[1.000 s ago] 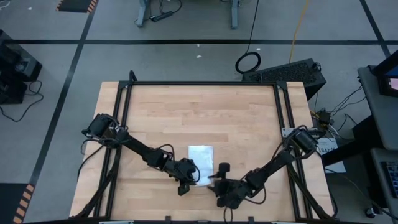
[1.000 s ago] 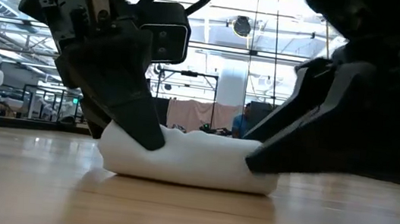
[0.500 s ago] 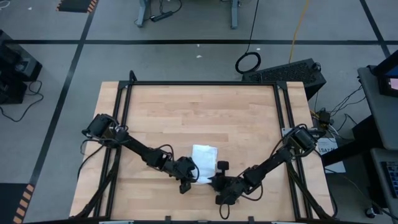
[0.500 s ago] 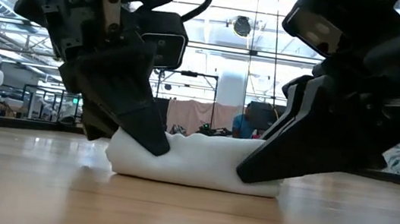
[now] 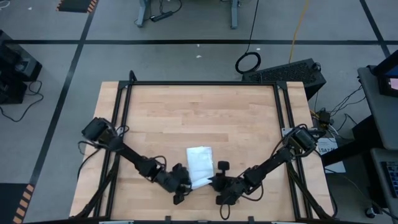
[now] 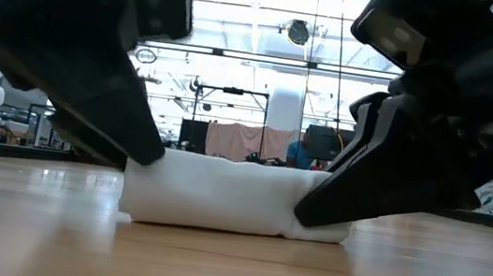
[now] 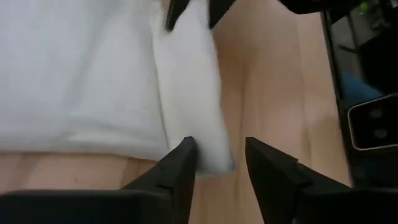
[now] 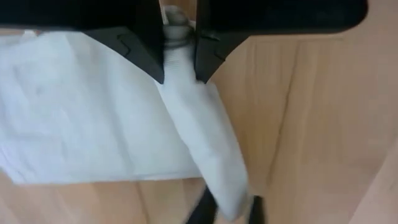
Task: Roll napkin
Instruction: Roll the white table napkin
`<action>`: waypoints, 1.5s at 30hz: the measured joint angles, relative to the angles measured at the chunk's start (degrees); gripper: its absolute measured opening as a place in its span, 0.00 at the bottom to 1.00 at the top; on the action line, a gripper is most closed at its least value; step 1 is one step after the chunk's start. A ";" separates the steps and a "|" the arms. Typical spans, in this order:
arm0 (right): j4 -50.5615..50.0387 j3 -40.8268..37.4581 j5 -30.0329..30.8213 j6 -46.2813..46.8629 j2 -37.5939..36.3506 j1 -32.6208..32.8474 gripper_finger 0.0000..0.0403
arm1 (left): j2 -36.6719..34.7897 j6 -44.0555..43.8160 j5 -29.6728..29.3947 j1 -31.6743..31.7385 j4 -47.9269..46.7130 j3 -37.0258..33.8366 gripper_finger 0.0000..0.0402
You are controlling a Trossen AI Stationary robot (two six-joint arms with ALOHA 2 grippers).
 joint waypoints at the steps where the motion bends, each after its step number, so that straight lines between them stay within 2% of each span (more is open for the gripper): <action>1: -0.12 0.00 0.06 1.89 0.00 0.11 0.11 | -0.04 1.59 -2.63 -0.87 0.07 0.00 0.37; 4: -0.21 -0.02 -0.17 7.04 0.00 0.16 0.11 | -0.04 5.19 -12.34 -3.82 0.01 0.00 0.37; 9: 0.09 0.00 -5.50 12.87 -0.07 -0.89 0.11 | -0.04 11.88 -27.44 -8.92 1.27 0.00 0.37; 11: 0.20 0.00 -7.27 13.67 -0.06 -1.35 0.11 | 0.13 16.82 -31.16 -10.60 4.22 0.02 0.37; 14: 1.00 -0.02 -9.53 12.52 -0.02 -2.05 0.11 | 1.17 25.65 -31.97 -12.55 7.98 0.07 0.38; 17: 2.29 -0.02 -11.43 10.74 0.02 -3.13 0.11 | 2.99 29.37 -32.69 -13.61 9.18 0.35 0.38; 23: 4.47 -0.07 -18.44 13.13 0.07 -5.60 0.11 | 6.20 30.93 -33.00 -13.97 9.53 0.35 0.38; 31: 5.45 -0.11 -21.91 16.01 0.13 -6.45 0.11 | 9.40 35.33 -33.41 -12.89 9.16 0.58 0.38; 38: 6.59 -0.15 -25.77 17.02 0.14 -6.45 0.11 | 9.64 39.95 -36.87 -12.68 9.02 0.68 0.38; 40: 7.17 -0.15 -26.03 17.02 0.16 -6.45 0.11 | 9.58 40.70 -36.14 -12.33 8.47 0.74 0.38; 45: 8.75 -0.24 -26.32 17.04 0.26 -6.70 0.11 | 9.49 41.14 -29.43 -10.95 8.15 0.76 0.38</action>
